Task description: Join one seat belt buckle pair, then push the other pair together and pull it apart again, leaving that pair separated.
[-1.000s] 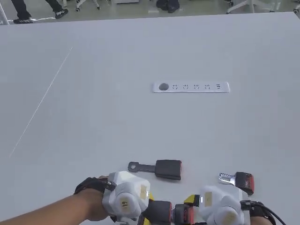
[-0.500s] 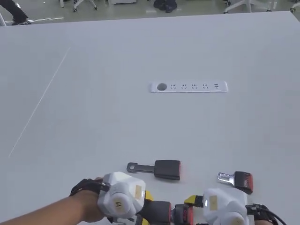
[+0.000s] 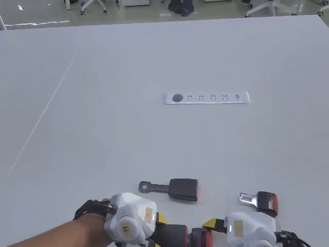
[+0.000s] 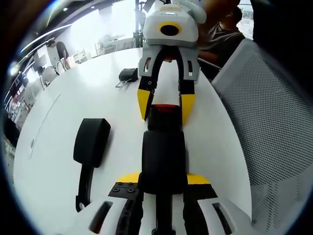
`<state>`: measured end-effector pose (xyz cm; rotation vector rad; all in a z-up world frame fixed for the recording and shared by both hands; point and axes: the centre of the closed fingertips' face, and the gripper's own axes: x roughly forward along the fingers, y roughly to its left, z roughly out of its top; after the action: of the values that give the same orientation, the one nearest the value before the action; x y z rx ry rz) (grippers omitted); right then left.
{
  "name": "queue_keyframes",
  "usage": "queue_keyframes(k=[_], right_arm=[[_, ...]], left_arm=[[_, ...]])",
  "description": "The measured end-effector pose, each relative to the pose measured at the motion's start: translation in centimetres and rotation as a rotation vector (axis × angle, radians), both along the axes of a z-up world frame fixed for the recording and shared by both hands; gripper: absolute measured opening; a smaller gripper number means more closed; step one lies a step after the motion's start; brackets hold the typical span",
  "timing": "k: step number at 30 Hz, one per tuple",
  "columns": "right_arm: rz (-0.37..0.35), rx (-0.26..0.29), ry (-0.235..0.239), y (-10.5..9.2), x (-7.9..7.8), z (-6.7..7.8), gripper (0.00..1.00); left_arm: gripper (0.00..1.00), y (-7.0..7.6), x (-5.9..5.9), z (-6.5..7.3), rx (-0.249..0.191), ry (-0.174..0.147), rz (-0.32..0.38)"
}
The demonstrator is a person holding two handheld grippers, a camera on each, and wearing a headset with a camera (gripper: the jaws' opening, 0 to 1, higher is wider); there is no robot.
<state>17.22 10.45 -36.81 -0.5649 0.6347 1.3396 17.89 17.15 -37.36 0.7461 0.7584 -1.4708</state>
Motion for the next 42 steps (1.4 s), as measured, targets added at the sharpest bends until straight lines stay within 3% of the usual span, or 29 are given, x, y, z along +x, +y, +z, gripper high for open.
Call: queue_keyframes(k=[3, 4, 6, 14, 16, 17, 18, 19, 20, 22, 27, 29, 31, 37, 39, 42], right_arm=[[0.010, -0.033, -0.020, 0.2, -0.1, 0.0, 0.35], [0.011, -0.043, -0.024, 0.3, -0.1, 0.0, 0.35], [0.010, -0.058, -0.023, 0.3, -0.1, 0.0, 0.36], [0.000, -0.109, -0.029, 0.3, 0.1, -0.3, 0.37], [-0.007, -0.118, -0.029, 0.3, 0.1, -0.2, 0.38], [-0.009, -0.113, -0.025, 0.3, 0.0, -0.1, 0.43], [-0.026, -0.099, -0.001, 0.5, -0.3, 0.0, 0.49], [-0.054, -0.094, 0.023, 0.5, -0.4, 0.0, 0.58], [-0.060, -0.089, 0.017, 0.5, -0.3, 0.4, 0.63], [-0.090, -0.053, 0.012, 0.5, -0.3, 1.2, 0.65], [-0.116, -0.046, 0.034, -0.3, -0.6, 1.8, 0.68], [-0.136, -0.027, 0.048, -0.8, -0.5, 2.1, 0.68], [-0.149, -0.020, 0.039, -1.4, -0.2, 2.6, 0.68], [-0.207, -0.005, 0.020, -3.8, 1.5, 3.7, 0.69], [-0.214, -0.011, 0.028, -4.7, 2.1, 3.7, 0.69], [-0.218, -0.030, 0.013, -6.0, 3.1, 3.8, 0.69]], left_arm=[[0.32, 0.0, 0.0, 0.0, -0.007, 0.008, 0.030], [0.32, -0.1, -0.1, 0.0, 0.002, -0.004, 0.014], [0.33, -0.1, -0.1, 0.0, 0.020, -0.006, 0.014], [0.33, -0.1, -0.2, 0.0, 0.027, -0.019, 0.006], [0.34, -0.1, -0.2, 0.0, 0.030, -0.011, 0.033], [0.37, 0.1, -0.5, -0.2, 0.037, 0.016, 0.063], [0.44, -0.4, -1.2, 0.0, 0.008, 0.054, 0.058], [0.50, -0.4, -1.6, 0.1, 0.009, 0.085, 0.085], [0.57, -0.4, -1.8, 0.3, 0.010, 0.108, 0.122], [0.70, -0.4, -1.3, 0.6, 0.005, 0.061, 0.122], [0.74, -0.2, -0.7, 1.8, -0.027, 0.046, 0.167], [0.78, -0.4, -0.3, 2.4, -0.061, 0.048, 0.199], [0.85, -0.3, 0.2, 3.0, -0.072, 0.023, 0.208], [0.86, 0.5, 1.6, 4.1, -0.077, -0.021, 0.222], [0.86, 0.7, 1.9, 4.3, -0.080, -0.021, 0.225], [0.85, 1.5, 2.8, 4.5, -0.054, -0.041, 0.208]])
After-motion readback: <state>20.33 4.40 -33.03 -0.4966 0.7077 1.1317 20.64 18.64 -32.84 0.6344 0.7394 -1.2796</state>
